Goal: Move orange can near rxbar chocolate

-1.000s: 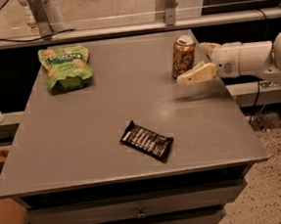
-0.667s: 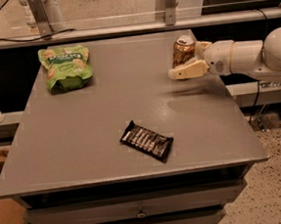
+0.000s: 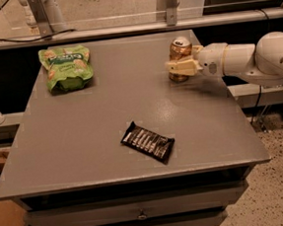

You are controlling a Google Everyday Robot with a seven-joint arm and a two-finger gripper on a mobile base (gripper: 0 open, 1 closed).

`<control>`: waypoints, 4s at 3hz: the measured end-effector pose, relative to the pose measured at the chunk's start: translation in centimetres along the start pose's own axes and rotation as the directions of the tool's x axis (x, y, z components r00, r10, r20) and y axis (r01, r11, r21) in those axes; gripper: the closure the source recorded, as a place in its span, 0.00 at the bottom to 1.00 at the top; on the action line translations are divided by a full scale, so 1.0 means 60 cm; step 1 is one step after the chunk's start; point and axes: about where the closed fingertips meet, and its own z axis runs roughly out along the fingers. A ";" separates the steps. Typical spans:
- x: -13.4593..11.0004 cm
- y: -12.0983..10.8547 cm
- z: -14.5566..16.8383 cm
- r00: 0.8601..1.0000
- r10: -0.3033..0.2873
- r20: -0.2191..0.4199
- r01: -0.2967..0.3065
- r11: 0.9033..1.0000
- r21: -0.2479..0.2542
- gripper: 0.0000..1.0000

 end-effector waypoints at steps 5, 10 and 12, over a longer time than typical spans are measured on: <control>-0.073 0.237 -0.130 0.996 0.067 0.060 -0.057 0.986 -0.156 1.00; -0.015 0.347 -0.085 0.996 -0.090 0.027 0.094 0.931 -0.352 1.00; 0.027 0.371 -0.067 0.992 -0.113 0.059 0.128 0.907 -0.402 1.00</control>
Offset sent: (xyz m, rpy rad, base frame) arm -0.0357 -0.0229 0.0362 0.0960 0.0781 0.0149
